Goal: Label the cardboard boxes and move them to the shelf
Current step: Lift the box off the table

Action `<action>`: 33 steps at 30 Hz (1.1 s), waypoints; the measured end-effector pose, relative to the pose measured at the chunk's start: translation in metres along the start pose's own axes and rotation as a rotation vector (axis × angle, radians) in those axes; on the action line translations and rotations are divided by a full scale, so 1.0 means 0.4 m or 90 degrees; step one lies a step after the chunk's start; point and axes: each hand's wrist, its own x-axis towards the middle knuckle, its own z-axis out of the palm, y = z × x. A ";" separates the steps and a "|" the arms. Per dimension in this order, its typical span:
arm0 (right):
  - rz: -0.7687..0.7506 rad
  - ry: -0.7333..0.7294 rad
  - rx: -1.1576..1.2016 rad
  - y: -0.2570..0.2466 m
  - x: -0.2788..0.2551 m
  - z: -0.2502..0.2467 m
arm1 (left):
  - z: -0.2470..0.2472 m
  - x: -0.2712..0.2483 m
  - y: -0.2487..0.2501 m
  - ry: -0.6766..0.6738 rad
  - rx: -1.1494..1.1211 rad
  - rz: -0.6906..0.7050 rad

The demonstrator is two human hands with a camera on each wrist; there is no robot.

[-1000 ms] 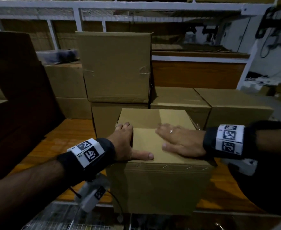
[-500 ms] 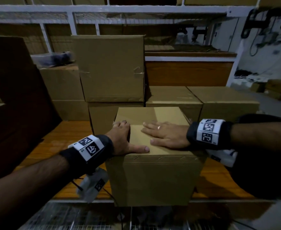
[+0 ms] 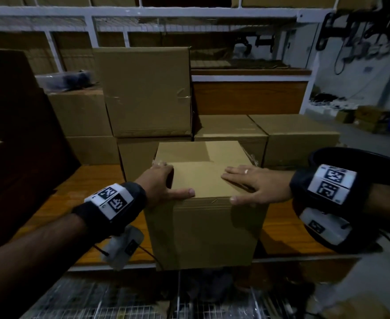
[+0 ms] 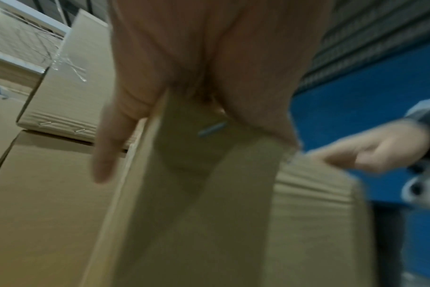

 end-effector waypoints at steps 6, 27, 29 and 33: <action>0.086 0.152 0.059 0.020 -0.018 0.100 | 0.040 -0.059 0.003 -0.006 0.104 -0.010; 0.141 0.311 0.172 -0.009 -0.005 0.145 | 0.088 -0.038 0.013 0.106 0.028 -0.048; 0.133 0.320 0.177 -0.009 -0.005 0.145 | 0.086 -0.042 0.019 0.108 0.030 -0.048; 0.134 0.342 0.174 -0.014 -0.012 0.150 | 0.082 -0.054 0.032 0.113 0.031 -0.044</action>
